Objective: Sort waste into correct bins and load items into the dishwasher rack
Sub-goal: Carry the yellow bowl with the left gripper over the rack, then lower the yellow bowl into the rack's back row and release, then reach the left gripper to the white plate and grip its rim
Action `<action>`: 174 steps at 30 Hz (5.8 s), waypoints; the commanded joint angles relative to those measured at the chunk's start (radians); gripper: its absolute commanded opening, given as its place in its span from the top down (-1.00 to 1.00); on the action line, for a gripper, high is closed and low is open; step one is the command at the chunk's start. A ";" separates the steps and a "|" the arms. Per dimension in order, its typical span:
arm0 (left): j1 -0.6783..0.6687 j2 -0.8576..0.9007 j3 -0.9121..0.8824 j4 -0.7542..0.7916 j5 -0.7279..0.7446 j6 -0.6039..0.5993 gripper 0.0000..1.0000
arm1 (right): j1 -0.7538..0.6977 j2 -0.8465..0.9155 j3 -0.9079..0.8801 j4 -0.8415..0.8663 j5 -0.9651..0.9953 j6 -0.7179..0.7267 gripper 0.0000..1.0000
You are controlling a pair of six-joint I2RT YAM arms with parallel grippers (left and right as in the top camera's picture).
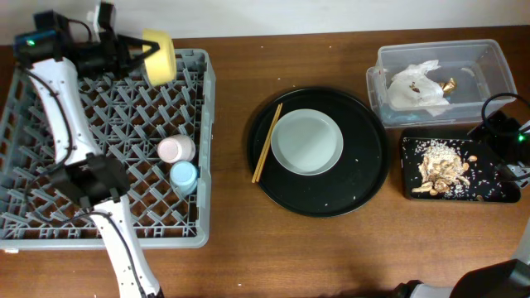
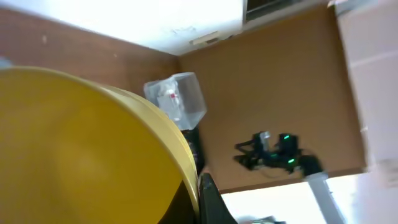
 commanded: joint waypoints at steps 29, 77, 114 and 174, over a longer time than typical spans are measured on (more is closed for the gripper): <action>-0.085 0.145 0.009 -0.003 -0.052 -0.072 1.00 | -0.001 0.013 -0.006 -0.002 -0.006 -0.013 -0.87; -0.250 -0.120 0.102 -0.003 -1.337 -0.106 -0.52 | -0.001 0.021 -0.006 -0.005 -0.016 -0.013 -0.87; -0.244 -0.157 0.074 0.008 -1.555 -0.159 -0.62 | -0.001 0.021 -0.006 0.000 -0.035 -0.017 -0.86; -1.138 -0.608 -1.240 0.742 -1.546 0.203 -0.60 | -0.001 0.020 -0.006 -0.010 -0.087 -0.043 -0.87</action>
